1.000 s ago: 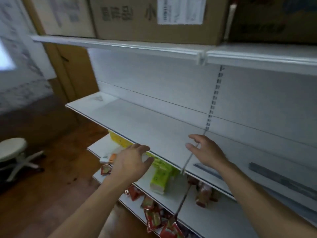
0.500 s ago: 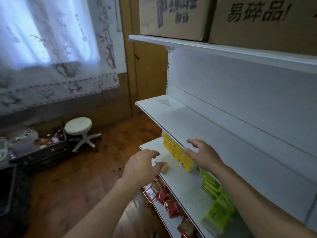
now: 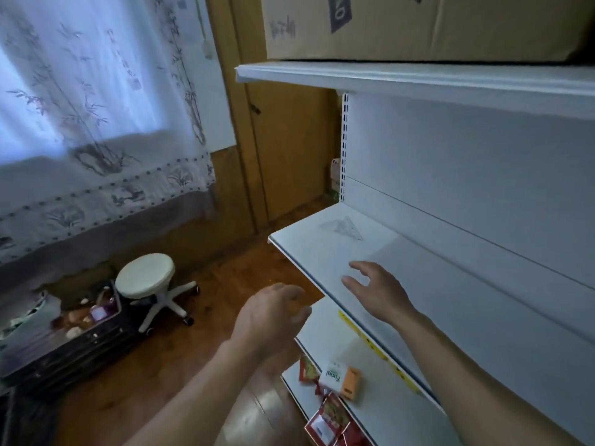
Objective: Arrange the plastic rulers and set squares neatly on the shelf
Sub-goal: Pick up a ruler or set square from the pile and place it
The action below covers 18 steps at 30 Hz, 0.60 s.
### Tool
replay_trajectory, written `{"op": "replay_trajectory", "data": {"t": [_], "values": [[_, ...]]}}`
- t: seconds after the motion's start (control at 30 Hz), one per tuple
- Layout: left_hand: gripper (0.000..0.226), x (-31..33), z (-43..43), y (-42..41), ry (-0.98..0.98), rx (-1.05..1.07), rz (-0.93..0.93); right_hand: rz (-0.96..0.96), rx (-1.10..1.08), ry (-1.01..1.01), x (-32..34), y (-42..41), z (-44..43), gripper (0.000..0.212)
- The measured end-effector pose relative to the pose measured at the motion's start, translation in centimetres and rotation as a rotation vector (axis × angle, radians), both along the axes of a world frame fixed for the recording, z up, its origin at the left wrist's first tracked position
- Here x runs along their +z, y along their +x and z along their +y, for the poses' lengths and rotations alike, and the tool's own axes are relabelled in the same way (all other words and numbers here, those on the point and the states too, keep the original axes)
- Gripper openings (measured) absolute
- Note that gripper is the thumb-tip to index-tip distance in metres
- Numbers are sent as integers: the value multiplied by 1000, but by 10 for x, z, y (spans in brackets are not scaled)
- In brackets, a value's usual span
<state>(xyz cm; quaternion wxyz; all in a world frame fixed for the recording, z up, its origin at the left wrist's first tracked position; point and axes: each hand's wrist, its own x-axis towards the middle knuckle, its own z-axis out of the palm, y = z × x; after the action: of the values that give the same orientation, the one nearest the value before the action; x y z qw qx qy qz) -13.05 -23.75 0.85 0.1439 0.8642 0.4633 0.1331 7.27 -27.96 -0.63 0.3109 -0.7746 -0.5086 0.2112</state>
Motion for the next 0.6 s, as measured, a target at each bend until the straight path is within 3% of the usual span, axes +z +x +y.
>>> {"op": "replay_trajectory", "data": {"t": [0.17, 0.33, 0.6], "values": [[38, -1, 78, 16, -25, -56, -47, -7, -28, -55, -6, 3, 58, 46], [38, -12, 164, 43, -112, -185, -62, -75, -201, -31, -18, 8, 118, 45], [41, -18, 267, 70, -121, -431, -49, -243, -365, -198, -33, 10, 194, 62]]}}
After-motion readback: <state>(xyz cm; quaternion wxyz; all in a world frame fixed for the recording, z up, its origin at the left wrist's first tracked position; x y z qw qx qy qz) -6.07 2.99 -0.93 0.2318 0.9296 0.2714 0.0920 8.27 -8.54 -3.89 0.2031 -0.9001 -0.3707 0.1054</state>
